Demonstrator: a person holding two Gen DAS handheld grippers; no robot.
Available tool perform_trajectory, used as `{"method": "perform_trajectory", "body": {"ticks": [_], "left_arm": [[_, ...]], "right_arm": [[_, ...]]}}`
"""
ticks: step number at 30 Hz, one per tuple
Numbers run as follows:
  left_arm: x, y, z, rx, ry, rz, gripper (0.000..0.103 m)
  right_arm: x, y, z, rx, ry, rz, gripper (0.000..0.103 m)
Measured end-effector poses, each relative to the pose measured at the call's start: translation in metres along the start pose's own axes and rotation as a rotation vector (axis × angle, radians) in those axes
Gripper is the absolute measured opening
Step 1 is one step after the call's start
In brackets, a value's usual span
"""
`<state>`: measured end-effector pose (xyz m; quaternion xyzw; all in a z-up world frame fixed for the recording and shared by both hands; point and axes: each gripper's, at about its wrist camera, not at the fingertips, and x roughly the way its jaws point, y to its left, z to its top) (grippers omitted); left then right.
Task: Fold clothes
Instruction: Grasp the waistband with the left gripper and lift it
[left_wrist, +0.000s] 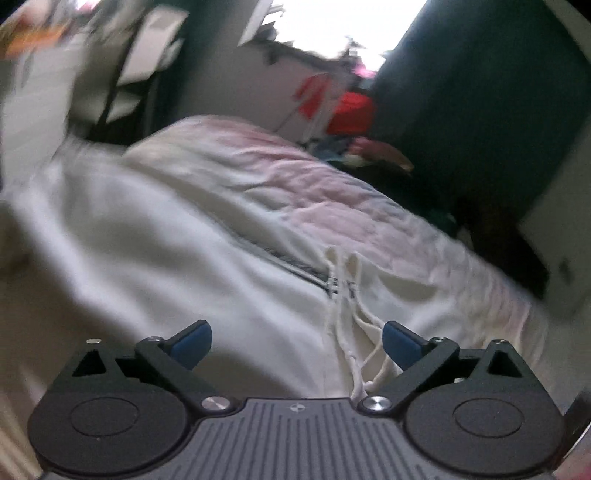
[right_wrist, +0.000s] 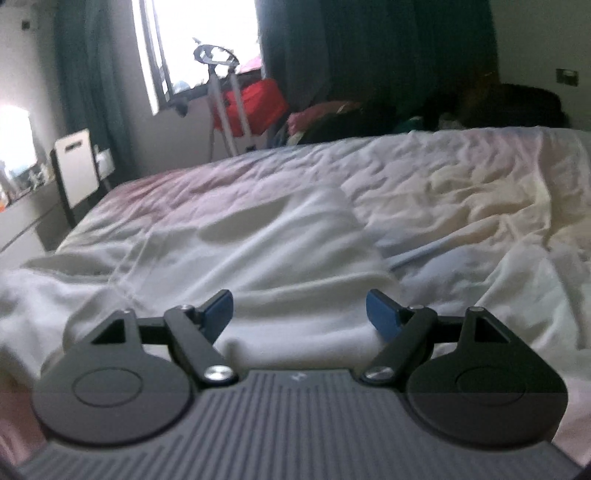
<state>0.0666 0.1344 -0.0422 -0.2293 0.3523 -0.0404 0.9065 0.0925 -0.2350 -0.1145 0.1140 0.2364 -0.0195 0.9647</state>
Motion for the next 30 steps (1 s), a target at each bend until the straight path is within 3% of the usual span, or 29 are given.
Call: {"method": "perform_trajectory", "body": {"ticks": [5, 10, 19, 22, 25, 28, 30], "left_arm": [[0.001, 0.058, 0.014, -0.225, 0.092, 0.096, 0.101], [0.017, 0.111, 0.021, -0.484, 0.1, 0.089, 0.101], [0.035, 0.158, 0.039, -0.687, -0.065, 0.063, 0.097], [0.031, 0.173, 0.047, -0.689, -0.164, 0.118, 0.094], [0.026, 0.191, 0.057, -0.691, -0.247, 0.198, 0.088], [0.026, 0.204, 0.064, -0.72, -0.293, 0.209, 0.082], [0.024, 0.202, 0.07, -0.688, -0.313, 0.258, 0.063]], "right_arm": [[0.001, 0.0, 0.001, 0.018, 0.005, -0.001, 0.081], [-0.003, 0.018, 0.0, -0.063, -0.042, 0.015, 0.081], [0.006, 0.04, -0.001, -0.115, -0.022, 0.047, 0.081], [0.01, 0.047, -0.002, -0.115, -0.007, 0.078, 0.081], [0.013, 0.058, -0.006, -0.141, 0.011, 0.117, 0.081], [0.017, 0.072, -0.015, -0.198, 0.039, 0.16, 0.081], [0.023, 0.077, -0.022, -0.22, 0.061, 0.157, 0.08]]}}
